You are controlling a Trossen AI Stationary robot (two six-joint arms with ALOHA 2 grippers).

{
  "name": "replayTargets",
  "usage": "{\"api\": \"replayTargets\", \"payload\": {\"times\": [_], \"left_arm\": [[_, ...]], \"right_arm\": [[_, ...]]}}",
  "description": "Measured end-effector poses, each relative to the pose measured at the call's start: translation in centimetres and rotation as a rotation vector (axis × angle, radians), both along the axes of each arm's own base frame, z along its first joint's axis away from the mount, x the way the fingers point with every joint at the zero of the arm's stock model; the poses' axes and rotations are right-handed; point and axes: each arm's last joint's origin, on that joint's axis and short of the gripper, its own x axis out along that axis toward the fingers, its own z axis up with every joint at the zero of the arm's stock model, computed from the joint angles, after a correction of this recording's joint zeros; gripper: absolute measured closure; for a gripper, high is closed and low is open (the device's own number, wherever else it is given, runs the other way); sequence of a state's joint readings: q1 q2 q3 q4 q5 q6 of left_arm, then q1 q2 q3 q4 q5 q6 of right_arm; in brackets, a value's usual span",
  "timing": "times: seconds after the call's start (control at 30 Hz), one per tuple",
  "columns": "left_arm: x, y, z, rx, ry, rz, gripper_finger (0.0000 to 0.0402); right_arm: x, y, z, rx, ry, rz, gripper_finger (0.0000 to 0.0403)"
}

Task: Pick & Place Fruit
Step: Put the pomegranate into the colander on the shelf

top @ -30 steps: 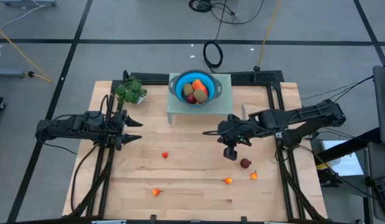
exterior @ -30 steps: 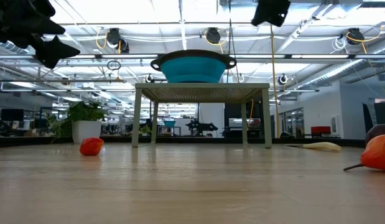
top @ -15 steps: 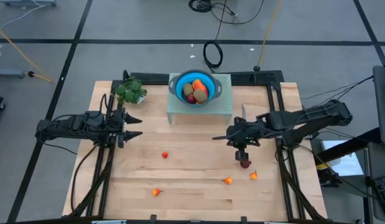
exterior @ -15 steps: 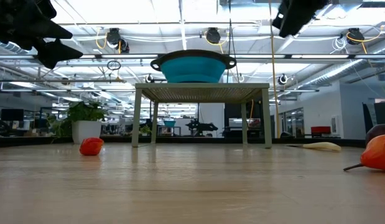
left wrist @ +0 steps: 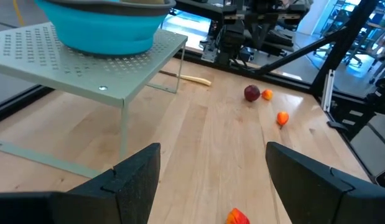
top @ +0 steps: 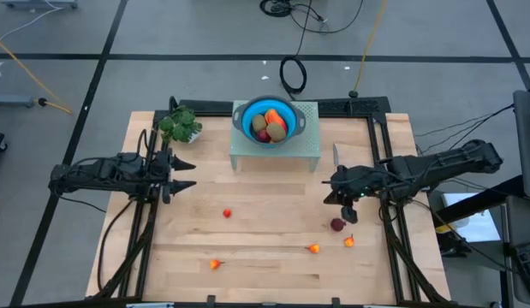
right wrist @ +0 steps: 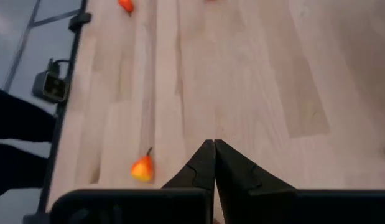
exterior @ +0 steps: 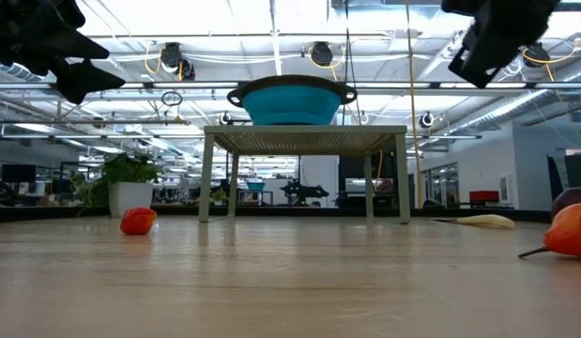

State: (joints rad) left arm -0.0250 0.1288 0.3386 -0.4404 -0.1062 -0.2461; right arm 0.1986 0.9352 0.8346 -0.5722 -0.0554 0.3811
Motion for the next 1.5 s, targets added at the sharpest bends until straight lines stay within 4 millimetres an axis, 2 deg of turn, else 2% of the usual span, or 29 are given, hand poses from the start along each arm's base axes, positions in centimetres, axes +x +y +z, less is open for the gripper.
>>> {"api": "replayTargets", "payload": {"times": [0.2,0.43,0.67,0.77,0.97,1.23,1.5], "left_arm": [[0.0,0.0,0.0,-0.001,-0.001,0.0,0.011],[0.0,0.0,0.0,-0.029,-0.002,0.007,0.011],[0.0,0.0,0.0,-0.029,-0.002,0.007,0.011],[0.0,0.0,0.0,-0.028,-0.002,0.007,0.011],[0.0,0.0,0.0,-0.029,-0.002,0.007,0.011],[0.0,0.0,0.0,-0.028,-0.002,0.007,0.011],[0.0,0.0,0.0,-0.054,-0.004,0.013,0.011]], "right_arm": [[-1.2,0.0,-0.8,0.031,0.003,0.018,0.0403],[-1.7,1.1,-1.1,-0.012,0.021,0.125,0.0403],[-2.8,1.6,-1.9,-0.041,0.137,0.19,0.0403],[-3.0,1.8,-2.0,-0.048,0.148,0.261,0.0403],[-2.8,2.0,-2.2,-0.077,0.158,0.294,0.0396],[-1.5,2.4,-3.8,-0.11,0.258,0.314,0.0365],[-0.9,2.6,-4.6,-0.137,0.299,0.35,0.03]]}}
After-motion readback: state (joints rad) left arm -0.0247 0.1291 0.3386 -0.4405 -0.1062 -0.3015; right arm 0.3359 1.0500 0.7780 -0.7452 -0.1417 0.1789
